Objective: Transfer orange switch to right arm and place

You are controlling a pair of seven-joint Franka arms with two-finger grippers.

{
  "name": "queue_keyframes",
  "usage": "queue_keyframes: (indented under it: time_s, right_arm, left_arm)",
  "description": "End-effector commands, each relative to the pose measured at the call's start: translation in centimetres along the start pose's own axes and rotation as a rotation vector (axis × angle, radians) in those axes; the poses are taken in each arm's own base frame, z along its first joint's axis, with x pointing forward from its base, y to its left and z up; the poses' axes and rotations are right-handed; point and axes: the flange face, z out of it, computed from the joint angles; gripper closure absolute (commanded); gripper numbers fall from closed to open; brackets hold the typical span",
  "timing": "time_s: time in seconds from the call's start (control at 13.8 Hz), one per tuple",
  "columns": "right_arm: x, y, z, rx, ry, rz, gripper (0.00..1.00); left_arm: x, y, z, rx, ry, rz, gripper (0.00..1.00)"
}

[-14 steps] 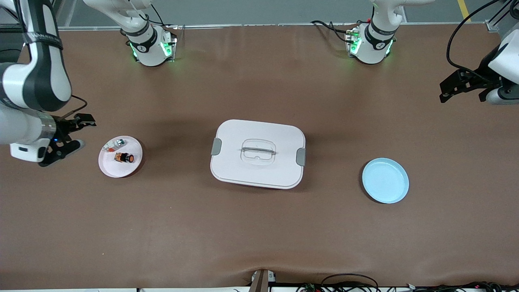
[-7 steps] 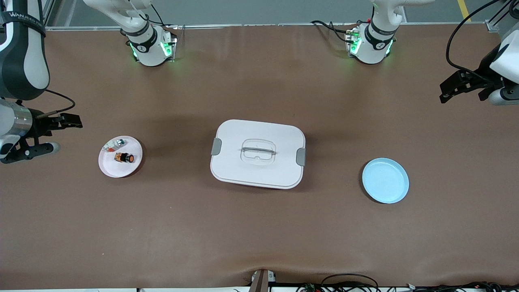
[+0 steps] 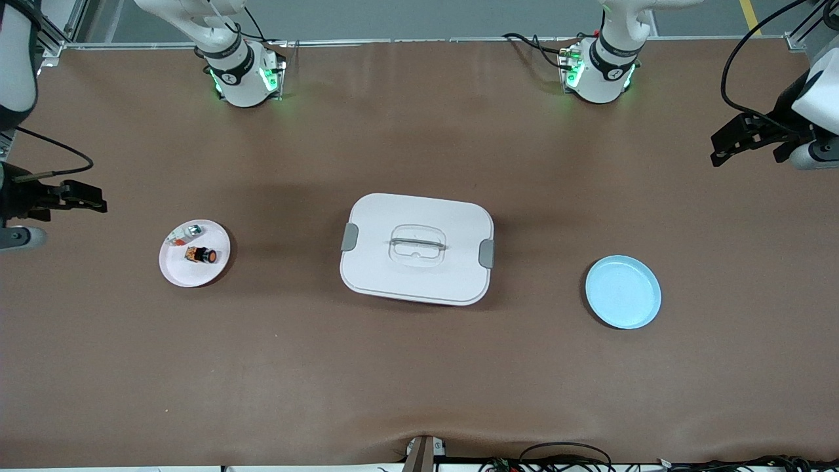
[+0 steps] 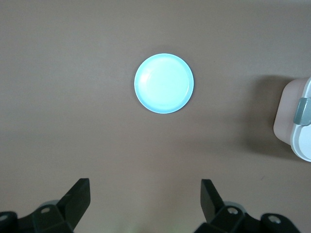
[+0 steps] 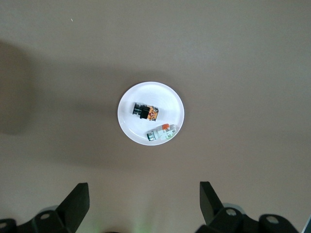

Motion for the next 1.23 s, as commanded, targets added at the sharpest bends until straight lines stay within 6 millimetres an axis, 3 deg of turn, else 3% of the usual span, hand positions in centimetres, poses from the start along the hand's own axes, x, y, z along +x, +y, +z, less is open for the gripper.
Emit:
queue_keyframes:
  time_s: [0.0,0.87,1.16]
  right_arm:
    - [-0.9,1.1,-2.2,0.06,0.03,0.045,0.0]
    - [-3.7,0.2,-3.6,0.071,0.046,0.181,0.0]
    - [-5.9,-0.7,-3.2,0.063,0.124,0.174,0.0]
  left_arm:
    - [-0.8,0.2,-0.6,-0.016,0.006,-0.01,0.0]
    - [-0.7,-0.1,-0.8,-0.015,0.009,0.001,0.0]
    - [-0.7,0.1,-0.7,-0.015,0.008,0.005,0.0]
